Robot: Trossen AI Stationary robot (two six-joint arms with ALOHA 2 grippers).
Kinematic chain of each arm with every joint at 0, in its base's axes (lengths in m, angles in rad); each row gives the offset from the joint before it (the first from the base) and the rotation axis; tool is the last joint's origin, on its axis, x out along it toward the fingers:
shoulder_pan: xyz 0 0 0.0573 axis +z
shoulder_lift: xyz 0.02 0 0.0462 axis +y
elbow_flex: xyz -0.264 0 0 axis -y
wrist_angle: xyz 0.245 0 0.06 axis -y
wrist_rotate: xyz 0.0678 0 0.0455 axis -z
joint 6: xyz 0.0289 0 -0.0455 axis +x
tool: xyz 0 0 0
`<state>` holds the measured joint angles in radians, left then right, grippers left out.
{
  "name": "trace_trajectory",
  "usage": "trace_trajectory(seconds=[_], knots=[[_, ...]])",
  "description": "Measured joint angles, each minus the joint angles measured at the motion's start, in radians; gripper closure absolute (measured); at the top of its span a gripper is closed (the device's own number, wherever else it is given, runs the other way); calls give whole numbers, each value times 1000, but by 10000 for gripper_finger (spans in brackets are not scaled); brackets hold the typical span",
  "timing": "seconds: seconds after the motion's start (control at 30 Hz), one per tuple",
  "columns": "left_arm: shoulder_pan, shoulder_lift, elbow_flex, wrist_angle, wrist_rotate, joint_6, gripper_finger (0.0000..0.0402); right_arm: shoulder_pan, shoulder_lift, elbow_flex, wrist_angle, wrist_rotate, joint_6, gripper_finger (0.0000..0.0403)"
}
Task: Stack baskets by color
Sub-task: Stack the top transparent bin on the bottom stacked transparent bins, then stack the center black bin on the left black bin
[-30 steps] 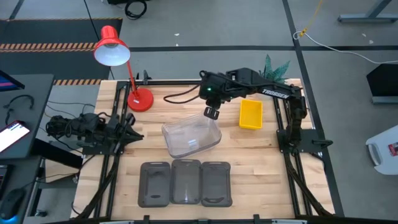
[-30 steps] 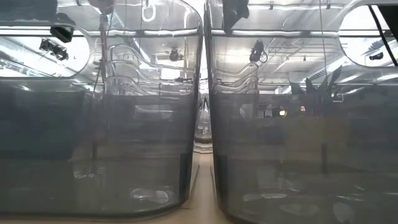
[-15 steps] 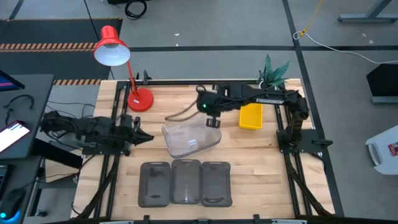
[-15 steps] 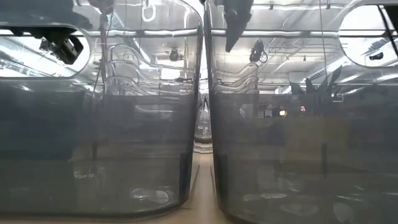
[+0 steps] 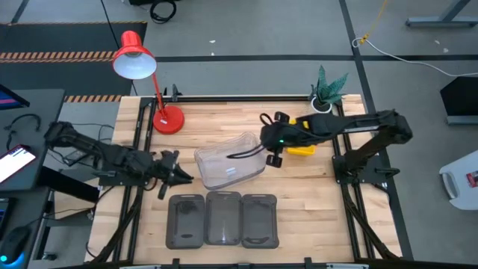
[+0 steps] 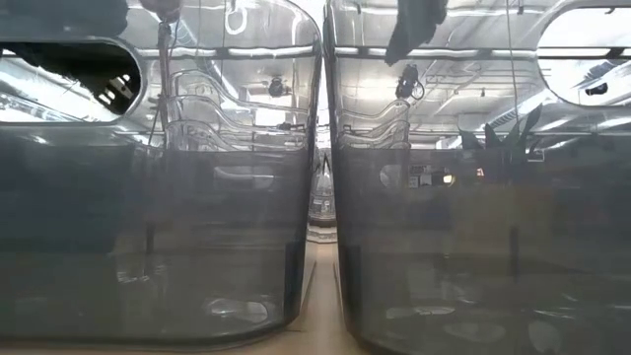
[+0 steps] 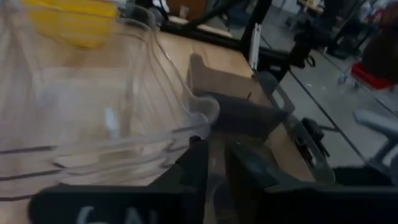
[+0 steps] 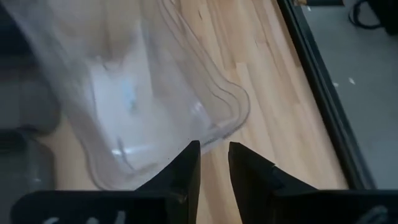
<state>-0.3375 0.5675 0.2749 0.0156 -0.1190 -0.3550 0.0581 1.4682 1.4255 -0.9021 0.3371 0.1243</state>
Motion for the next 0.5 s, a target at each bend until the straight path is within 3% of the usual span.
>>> trace_trajectory(seconds=[0.13,0.27,0.5], knots=[[-47,65,0,52,-30,-5,300,15,-68,-71,62,-19,4,318],[-86,115,0,83,-30,-28,271,16,-127,-149,119,28,4,320],[-179,225,39,157,-42,-137,279,20,-223,-348,386,65,-15,320]])
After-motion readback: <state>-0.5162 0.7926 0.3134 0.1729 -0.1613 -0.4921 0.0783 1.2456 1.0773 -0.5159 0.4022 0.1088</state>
